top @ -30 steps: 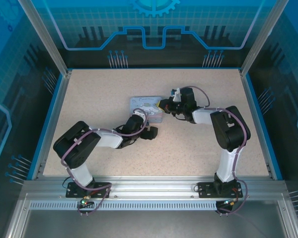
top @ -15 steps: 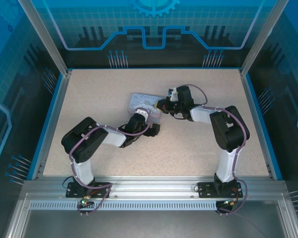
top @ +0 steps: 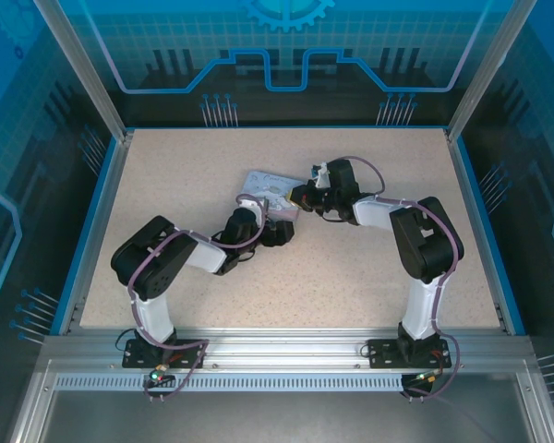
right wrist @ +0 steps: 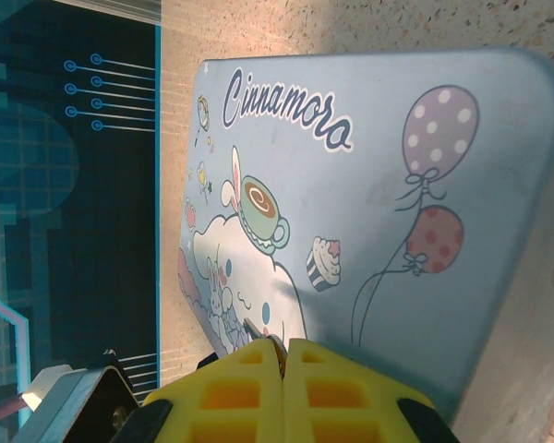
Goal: Unlock a padlock with a key
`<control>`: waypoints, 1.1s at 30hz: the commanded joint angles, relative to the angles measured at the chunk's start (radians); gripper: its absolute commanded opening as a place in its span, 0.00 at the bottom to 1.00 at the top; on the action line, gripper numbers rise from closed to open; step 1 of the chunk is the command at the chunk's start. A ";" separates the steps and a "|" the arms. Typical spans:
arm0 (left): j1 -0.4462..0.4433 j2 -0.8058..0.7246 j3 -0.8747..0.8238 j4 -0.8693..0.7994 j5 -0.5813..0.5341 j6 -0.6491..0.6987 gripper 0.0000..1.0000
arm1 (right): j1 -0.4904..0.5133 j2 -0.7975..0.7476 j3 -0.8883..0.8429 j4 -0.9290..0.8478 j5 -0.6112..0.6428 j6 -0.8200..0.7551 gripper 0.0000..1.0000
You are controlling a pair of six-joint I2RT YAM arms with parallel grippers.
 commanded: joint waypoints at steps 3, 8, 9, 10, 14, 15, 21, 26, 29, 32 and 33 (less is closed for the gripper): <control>0.006 -0.001 -0.038 0.152 0.087 -0.097 0.96 | 0.025 0.037 -0.006 -0.120 0.023 -0.026 0.00; 0.005 -0.022 -0.058 0.176 0.086 -0.117 0.95 | 0.024 0.040 0.001 -0.129 0.022 -0.032 0.00; 0.005 -0.024 -0.065 0.190 0.084 -0.122 0.94 | 0.024 0.040 0.002 -0.130 0.023 -0.032 0.00; 0.005 -0.026 -0.077 0.213 0.082 -0.134 0.94 | 0.024 0.041 0.002 -0.131 0.022 -0.033 0.00; 0.006 -0.023 -0.108 0.276 0.068 -0.171 0.93 | 0.026 0.045 0.000 -0.124 0.022 -0.030 0.00; 0.005 -0.019 -0.108 0.273 0.062 -0.171 0.93 | 0.026 0.046 0.000 -0.124 0.021 -0.029 0.00; 0.006 0.037 -0.108 0.339 0.022 -0.222 0.90 | 0.026 0.049 0.002 -0.124 0.018 -0.028 0.00; 0.005 0.102 -0.114 0.446 -0.011 -0.287 0.83 | 0.027 0.049 0.002 -0.124 0.021 -0.028 0.00; 0.005 0.117 -0.118 0.451 -0.034 -0.311 0.82 | 0.026 0.051 0.003 -0.124 0.019 -0.027 0.00; 0.005 0.124 -0.130 0.456 -0.062 -0.323 0.81 | 0.027 0.052 0.008 -0.124 0.019 -0.026 0.00; 0.005 0.127 -0.133 0.454 -0.070 -0.326 0.79 | 0.027 0.052 0.008 -0.125 0.019 -0.028 0.00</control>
